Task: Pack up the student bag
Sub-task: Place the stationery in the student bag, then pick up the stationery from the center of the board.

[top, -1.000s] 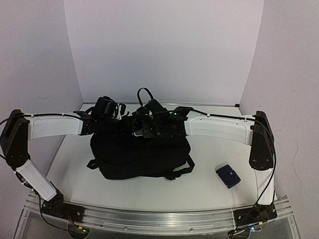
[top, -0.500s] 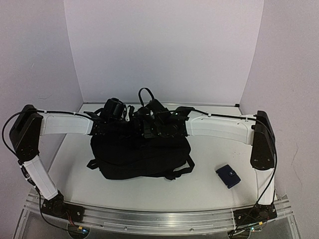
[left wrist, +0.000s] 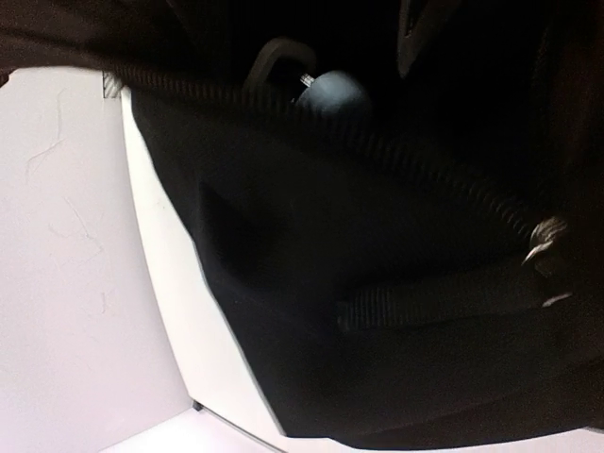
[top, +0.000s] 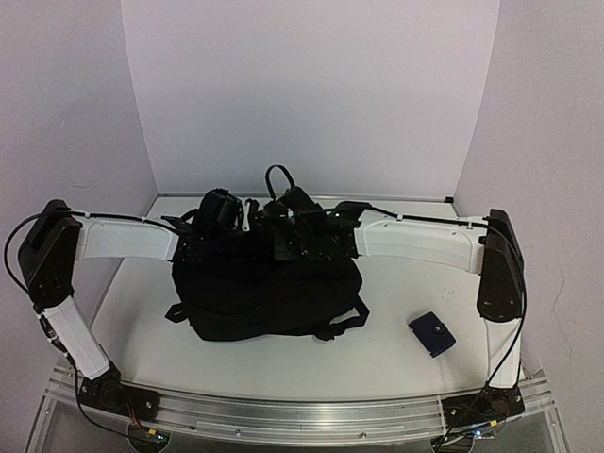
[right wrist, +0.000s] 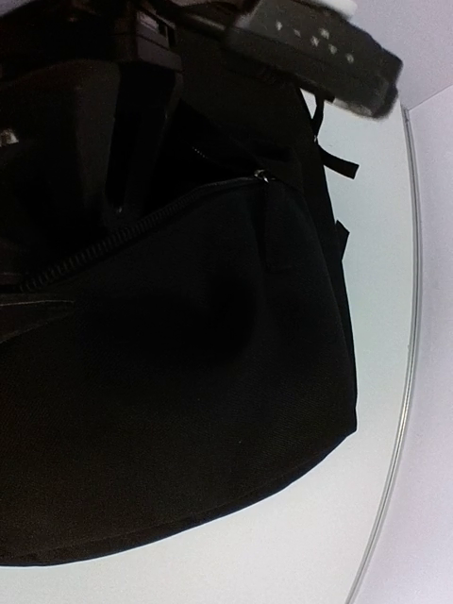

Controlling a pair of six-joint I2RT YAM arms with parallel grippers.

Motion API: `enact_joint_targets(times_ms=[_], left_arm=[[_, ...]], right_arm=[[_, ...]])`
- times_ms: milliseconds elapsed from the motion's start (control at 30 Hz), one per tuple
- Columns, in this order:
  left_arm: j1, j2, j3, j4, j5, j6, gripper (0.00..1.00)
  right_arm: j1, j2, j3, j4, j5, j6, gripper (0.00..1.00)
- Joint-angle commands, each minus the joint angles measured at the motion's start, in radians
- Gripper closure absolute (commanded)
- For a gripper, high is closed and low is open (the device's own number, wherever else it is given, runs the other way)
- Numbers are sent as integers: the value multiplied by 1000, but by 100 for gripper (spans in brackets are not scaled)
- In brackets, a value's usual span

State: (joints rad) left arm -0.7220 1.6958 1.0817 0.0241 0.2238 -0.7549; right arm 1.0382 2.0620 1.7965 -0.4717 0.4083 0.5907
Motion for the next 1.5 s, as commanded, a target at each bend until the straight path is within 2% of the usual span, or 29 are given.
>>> enact_joint_targets(times_ms=[0,100,200,367,467,533,667,800,933,1100,1233,1467], left_arm=[[-5,-220,-93,-38,-175,10,30],[-4,-347,-165,-90,-256,15,25],[6,-433,-171,-208,-294,24,18],[57,-490,-157,-351,-268,23,10],[89,-510,-158,-376,-229,32,5],[113,-515,-157,-384,-184,40,2],[161,-502,-169,-396,-118,44,0],[197,-520,-227,-351,-99,21,0],[230,-545,-296,-278,-74,-24,0],[239,-559,-324,-255,-71,-42,0],[244,-589,-334,-259,-80,-39,0],[251,-643,-356,-279,-81,-43,0]], right_arm=[[-13,-92,-3,39,19,11,100],[-13,-106,-8,41,12,9,87],[-13,-130,-21,47,-24,-6,74],[-13,-206,-68,73,-129,-46,35],[-14,-281,-127,72,-139,-53,21],[-17,-338,-183,65,-145,-50,16],[-93,-450,-334,-3,-243,-10,13],[-164,-548,-485,-157,-212,0,14],[-253,-593,-644,-240,-242,1,15],[-299,-557,-768,-316,-261,1,18],[-300,-484,-812,-365,-283,3,27],[-299,-409,-839,-393,-284,34,27]])
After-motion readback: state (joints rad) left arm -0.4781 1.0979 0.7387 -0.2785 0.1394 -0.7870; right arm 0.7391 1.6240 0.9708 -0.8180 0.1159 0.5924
